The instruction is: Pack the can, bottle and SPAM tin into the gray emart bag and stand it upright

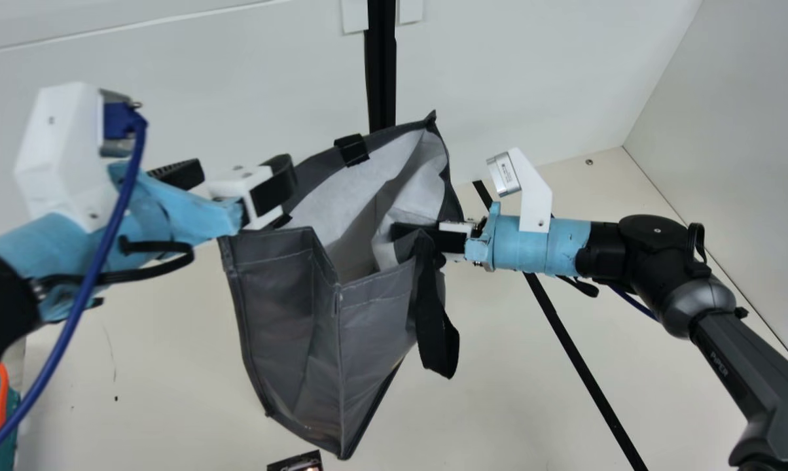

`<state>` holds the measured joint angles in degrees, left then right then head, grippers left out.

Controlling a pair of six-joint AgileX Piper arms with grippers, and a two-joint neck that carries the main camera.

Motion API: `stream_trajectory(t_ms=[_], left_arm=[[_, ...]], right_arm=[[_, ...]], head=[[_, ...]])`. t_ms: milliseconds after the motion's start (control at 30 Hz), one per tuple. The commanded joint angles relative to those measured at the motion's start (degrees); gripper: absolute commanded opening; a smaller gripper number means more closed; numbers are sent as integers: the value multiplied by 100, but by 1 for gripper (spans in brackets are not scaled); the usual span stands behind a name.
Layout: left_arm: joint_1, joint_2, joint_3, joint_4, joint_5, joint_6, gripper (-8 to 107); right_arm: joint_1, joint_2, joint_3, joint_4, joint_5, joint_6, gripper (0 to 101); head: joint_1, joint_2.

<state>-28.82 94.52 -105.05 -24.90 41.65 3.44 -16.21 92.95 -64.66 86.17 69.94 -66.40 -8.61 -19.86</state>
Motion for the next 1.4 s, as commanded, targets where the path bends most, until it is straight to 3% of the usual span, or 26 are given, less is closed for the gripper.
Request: stream_trajectory(t_ms=[0,333,933,1367], left_arm=[[86,-154,93,-97,-21,103,90],[634,-757,574,-47,-2,270,90],[1477,-1688,1523,1963,503,-474,90],[1799,-2440,2594,3085,717,-892,90]], right_arm=[[0,0,0,0,0,0,0],[0,0,0,0,0,0,0],[0,0,0,0,0,0,0],[0,0,0,0,0,0,0]], head=[[-139,-14],[-139,-14],[-139,-14],[-139,-14]])
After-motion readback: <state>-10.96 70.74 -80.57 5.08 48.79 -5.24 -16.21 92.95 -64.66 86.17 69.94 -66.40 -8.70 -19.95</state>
